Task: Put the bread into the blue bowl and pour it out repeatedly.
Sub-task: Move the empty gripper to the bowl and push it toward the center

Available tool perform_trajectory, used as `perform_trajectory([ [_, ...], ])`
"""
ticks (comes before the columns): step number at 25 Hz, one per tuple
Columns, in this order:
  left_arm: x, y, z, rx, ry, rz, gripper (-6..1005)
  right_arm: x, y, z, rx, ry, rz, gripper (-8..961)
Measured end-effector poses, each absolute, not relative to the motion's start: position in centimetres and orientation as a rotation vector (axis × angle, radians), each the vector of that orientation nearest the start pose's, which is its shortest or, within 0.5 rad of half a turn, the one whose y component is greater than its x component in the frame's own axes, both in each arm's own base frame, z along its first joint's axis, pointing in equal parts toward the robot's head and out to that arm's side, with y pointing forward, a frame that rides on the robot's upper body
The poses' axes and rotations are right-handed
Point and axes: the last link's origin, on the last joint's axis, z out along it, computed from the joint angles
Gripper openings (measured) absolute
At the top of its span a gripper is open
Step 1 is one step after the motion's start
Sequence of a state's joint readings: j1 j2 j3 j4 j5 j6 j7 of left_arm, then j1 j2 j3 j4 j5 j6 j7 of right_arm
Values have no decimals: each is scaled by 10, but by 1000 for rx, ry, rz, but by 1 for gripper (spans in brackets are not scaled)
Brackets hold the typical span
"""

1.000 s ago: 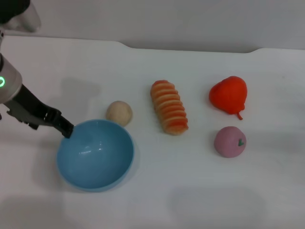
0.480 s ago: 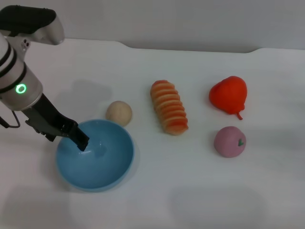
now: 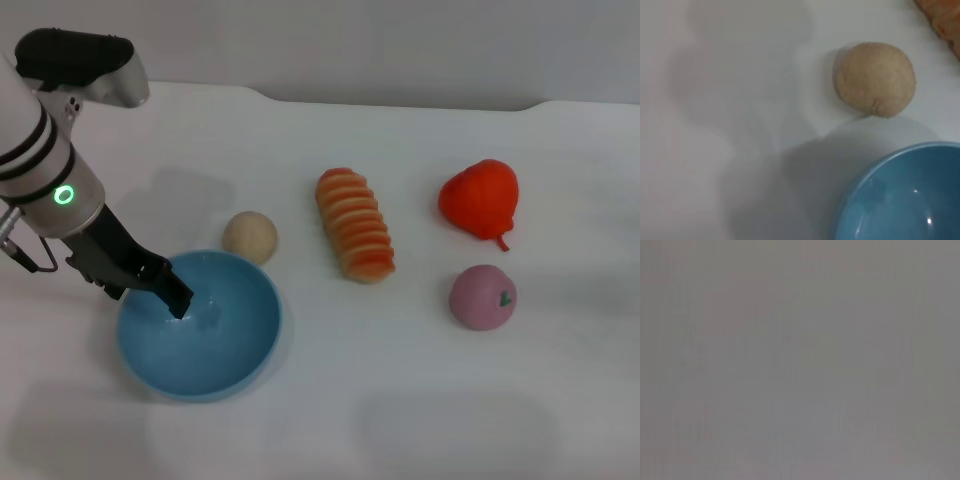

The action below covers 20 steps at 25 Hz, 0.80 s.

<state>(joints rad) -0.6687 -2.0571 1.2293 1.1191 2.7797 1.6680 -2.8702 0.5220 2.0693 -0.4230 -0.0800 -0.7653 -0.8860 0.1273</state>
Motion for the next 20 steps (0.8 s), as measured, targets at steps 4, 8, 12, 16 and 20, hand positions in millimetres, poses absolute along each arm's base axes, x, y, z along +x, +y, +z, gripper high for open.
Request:
perform_trajectory([
  [4,-243,351,12,-2180,-1557,695,821,389,354,35,-1406,693,380,536],
  [8,-247,350,7,-2179,-1569,689,812,390,353,36,-1400,694,377,536],
  [12,-252,348,1,-2179,-1600,713,804,391,352,37,-1397,696,375,536],
  [16,-256,345,-4,-2177,-1623,733,796,393,350,37,-1394,698,372,536],
  [20,-256,345,-7,-2185,-1607,748,788,394,349,37,-1393,700,369,536],
])
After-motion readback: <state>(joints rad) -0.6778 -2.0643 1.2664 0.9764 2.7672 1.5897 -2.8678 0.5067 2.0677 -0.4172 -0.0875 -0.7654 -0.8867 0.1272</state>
